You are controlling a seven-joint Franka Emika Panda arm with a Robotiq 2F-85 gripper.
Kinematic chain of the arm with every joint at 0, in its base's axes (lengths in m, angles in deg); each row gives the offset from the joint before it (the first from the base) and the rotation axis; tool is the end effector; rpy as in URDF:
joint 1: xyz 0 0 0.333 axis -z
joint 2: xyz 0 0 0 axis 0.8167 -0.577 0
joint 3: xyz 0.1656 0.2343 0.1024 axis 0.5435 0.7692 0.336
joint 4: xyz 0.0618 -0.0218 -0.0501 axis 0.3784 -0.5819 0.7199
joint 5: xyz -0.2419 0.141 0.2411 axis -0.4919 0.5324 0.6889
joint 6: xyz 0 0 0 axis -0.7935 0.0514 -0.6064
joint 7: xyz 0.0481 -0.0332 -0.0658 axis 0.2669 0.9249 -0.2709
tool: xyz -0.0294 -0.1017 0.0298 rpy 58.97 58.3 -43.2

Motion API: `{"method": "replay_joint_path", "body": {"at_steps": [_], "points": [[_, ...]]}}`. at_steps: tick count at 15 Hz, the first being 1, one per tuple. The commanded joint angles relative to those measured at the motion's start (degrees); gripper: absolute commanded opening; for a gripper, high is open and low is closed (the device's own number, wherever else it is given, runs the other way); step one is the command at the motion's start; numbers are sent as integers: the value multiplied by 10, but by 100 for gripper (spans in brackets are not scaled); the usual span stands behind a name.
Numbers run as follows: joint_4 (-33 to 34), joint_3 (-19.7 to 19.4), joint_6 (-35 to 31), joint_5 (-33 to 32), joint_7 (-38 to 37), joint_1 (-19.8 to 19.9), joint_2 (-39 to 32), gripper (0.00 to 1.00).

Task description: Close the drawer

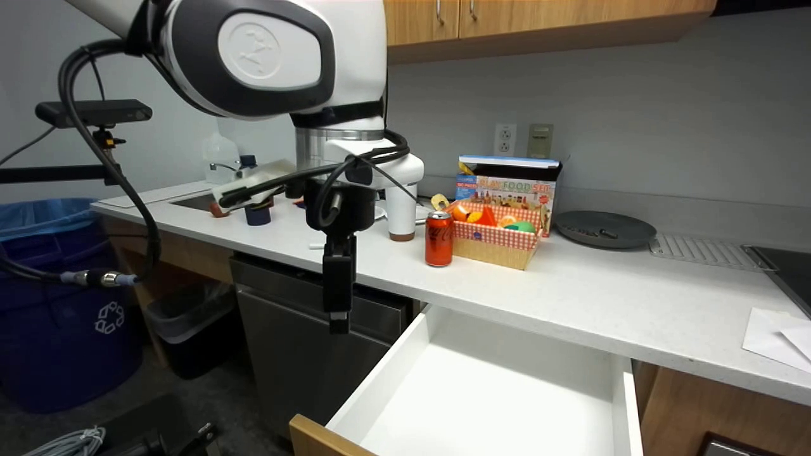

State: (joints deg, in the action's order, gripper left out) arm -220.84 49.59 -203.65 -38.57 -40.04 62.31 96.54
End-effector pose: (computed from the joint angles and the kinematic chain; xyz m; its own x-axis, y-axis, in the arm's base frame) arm 0.3571 -0.0478 0.3799 0.7926 -0.6073 -0.0548 -0.6079 -0.7940 0.0059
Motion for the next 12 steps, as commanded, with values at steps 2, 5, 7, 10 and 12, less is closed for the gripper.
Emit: {"method": "replay_joint_path", "body": {"at_steps": [2, 5, 7, 10, 12], "points": [[1, 7, 1, 4, 3, 7, 0, 100], [2, 7, 1, 4, 3, 7, 1, 100], [4, -2, -4, -18, 11, 24, -14, 100], [7, -35, -5, -48, 31, 60, -43, 100], [11, -61, -9, -61, 52, 81, -75, 100]]}}
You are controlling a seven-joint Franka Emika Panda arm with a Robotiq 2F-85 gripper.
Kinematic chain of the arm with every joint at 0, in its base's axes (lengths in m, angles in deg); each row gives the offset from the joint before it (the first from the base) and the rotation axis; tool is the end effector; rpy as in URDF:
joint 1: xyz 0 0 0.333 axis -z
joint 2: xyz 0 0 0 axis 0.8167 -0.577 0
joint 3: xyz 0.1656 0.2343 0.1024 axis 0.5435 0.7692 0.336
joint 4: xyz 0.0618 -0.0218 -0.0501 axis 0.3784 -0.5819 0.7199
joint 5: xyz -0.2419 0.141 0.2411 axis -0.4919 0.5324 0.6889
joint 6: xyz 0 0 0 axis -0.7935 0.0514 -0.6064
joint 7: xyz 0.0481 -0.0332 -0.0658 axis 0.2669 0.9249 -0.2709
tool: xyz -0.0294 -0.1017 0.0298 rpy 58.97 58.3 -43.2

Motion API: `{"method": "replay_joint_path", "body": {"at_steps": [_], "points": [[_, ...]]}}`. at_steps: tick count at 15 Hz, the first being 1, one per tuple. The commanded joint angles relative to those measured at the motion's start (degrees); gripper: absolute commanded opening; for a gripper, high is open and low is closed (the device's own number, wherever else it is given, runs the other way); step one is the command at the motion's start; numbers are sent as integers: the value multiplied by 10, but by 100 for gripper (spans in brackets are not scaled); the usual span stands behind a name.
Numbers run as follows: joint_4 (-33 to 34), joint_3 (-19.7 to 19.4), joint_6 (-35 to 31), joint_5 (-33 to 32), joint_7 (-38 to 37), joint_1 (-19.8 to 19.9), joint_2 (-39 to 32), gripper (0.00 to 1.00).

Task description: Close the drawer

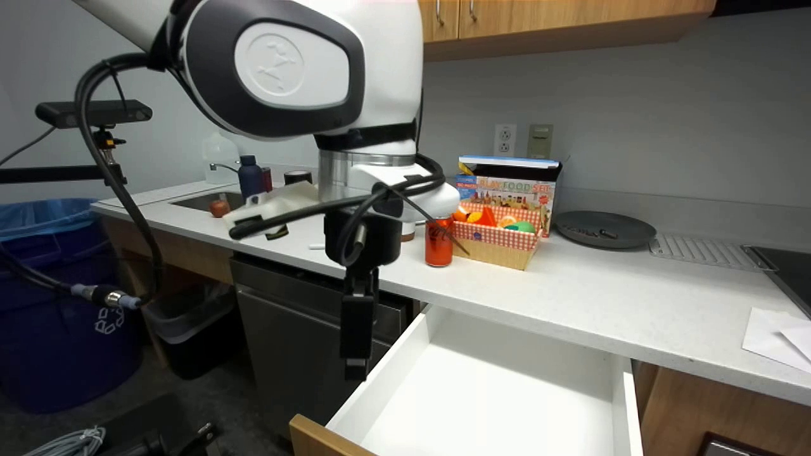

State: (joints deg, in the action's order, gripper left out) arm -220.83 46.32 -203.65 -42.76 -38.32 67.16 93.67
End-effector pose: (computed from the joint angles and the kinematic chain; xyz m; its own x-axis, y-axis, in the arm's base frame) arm 0.3481 -0.1003 0.3616 0.7499 -0.6562 -0.0837 -0.6537 -0.7545 0.0581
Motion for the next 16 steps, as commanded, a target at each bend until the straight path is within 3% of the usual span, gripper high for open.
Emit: {"method": "replay_joint_path", "body": {"at_steps": [1, 9, 16], "points": [[12, -40, -17, -22, 42, 42, -64, 100], [17, -99, -138, -28, 17, 72, -220, 100], [37, -152, -210, -13, 10, 64, -326, 100]]}}
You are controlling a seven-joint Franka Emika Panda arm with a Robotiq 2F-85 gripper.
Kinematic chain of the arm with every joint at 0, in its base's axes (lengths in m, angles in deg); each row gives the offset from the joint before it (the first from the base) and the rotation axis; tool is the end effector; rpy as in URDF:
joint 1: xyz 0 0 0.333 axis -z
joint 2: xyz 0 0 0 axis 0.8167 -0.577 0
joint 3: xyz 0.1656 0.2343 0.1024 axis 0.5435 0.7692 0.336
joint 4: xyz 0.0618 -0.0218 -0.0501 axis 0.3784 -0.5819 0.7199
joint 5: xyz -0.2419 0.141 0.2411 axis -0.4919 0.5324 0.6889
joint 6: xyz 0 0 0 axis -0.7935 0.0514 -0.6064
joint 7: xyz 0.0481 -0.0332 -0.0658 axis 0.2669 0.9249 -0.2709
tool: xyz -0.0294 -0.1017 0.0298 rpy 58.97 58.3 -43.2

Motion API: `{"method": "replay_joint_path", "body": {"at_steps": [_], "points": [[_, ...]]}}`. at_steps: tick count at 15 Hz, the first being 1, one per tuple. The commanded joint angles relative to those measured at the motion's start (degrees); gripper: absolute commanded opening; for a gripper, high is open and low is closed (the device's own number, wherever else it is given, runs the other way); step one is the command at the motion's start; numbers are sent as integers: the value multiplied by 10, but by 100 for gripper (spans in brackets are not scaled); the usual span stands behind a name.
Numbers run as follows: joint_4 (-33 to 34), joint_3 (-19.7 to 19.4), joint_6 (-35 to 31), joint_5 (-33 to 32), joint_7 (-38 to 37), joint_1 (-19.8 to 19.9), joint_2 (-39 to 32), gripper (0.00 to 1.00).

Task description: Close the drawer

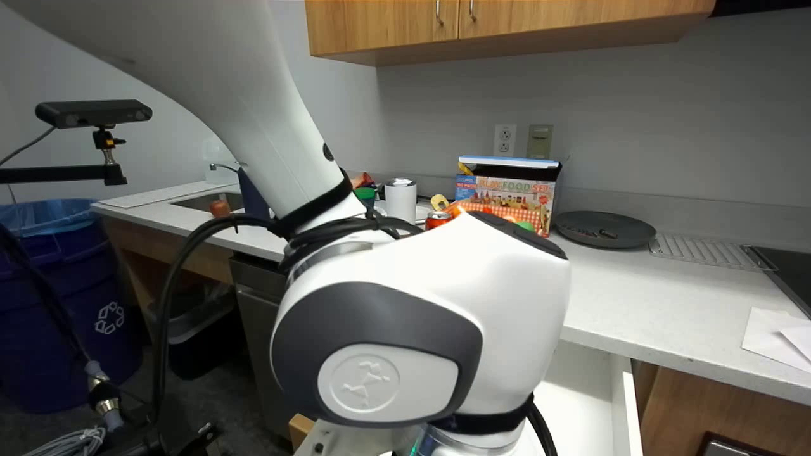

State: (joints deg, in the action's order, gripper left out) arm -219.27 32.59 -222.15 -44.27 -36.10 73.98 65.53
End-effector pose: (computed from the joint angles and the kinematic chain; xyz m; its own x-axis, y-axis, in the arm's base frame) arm 0.3114 -0.2334 0.2076 0.5105 -0.8381 -0.1923 -0.8285 -0.5392 0.1509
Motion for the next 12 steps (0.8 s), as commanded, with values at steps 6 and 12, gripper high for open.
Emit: {"method": "replay_joint_path", "body": {"at_steps": [6, 12], "points": [[47, -14, -54, 112, 7, -4, -66, 100], [72, 2, -46, 186, 4, -18, -62, 100]]}}
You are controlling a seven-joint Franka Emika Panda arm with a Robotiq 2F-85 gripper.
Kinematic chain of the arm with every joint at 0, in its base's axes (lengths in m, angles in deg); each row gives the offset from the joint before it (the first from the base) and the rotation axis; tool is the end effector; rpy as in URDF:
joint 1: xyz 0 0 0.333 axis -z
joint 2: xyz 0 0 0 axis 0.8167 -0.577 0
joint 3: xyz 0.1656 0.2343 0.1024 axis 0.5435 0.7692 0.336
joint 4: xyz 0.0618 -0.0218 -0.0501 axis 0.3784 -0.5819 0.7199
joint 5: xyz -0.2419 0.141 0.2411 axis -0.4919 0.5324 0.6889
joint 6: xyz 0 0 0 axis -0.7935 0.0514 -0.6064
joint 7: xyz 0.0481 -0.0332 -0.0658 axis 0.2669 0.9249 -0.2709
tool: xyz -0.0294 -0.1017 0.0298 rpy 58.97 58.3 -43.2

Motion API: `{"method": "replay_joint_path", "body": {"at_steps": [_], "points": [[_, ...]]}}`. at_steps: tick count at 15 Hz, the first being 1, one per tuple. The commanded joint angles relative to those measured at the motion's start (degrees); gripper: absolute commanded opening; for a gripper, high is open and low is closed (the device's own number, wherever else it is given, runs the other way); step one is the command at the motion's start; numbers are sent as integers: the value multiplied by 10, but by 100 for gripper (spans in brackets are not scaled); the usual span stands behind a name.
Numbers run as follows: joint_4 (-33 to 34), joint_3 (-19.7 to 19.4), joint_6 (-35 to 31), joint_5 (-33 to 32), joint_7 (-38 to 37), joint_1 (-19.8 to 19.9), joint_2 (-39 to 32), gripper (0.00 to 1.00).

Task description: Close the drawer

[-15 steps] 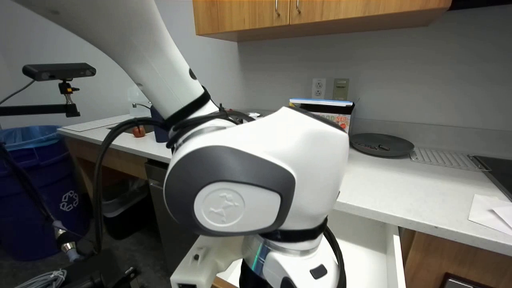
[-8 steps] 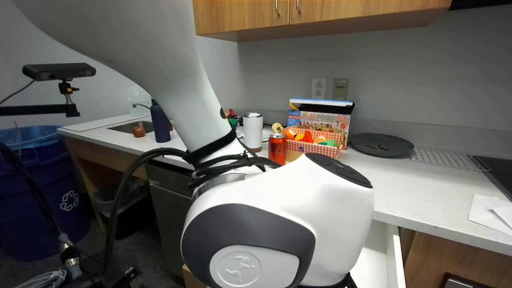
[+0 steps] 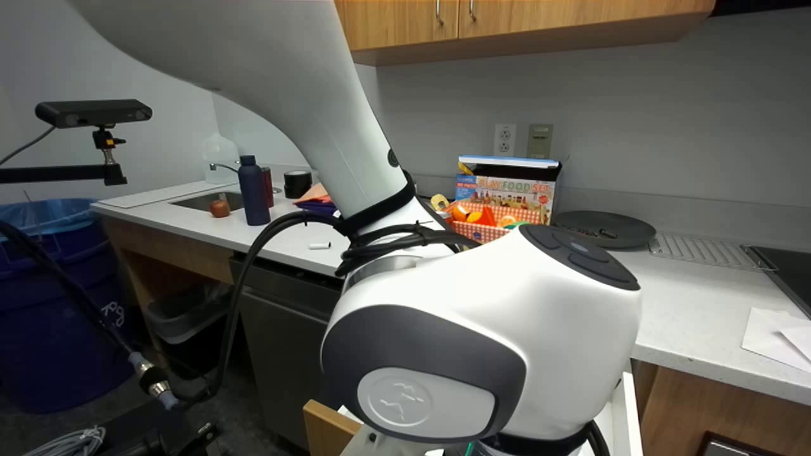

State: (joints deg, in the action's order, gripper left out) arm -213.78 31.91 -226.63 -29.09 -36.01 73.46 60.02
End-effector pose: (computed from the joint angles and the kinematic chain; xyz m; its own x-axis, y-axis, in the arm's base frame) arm 0.3383 -0.2610 0.2032 0.3192 -0.9361 -0.1477 -0.9436 -0.3284 0.0425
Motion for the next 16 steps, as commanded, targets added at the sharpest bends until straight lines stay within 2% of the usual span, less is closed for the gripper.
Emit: {"method": "replay_joint_path", "body": {"at_steps": [1, 7, 16], "points": [[22, 13, -1, 39, 1, -18, -7, 100], [53, 39, 0, 38, -22, -52, -21, 100], [160, 77, 11, 41, -78, -104, -89, 100]]}}
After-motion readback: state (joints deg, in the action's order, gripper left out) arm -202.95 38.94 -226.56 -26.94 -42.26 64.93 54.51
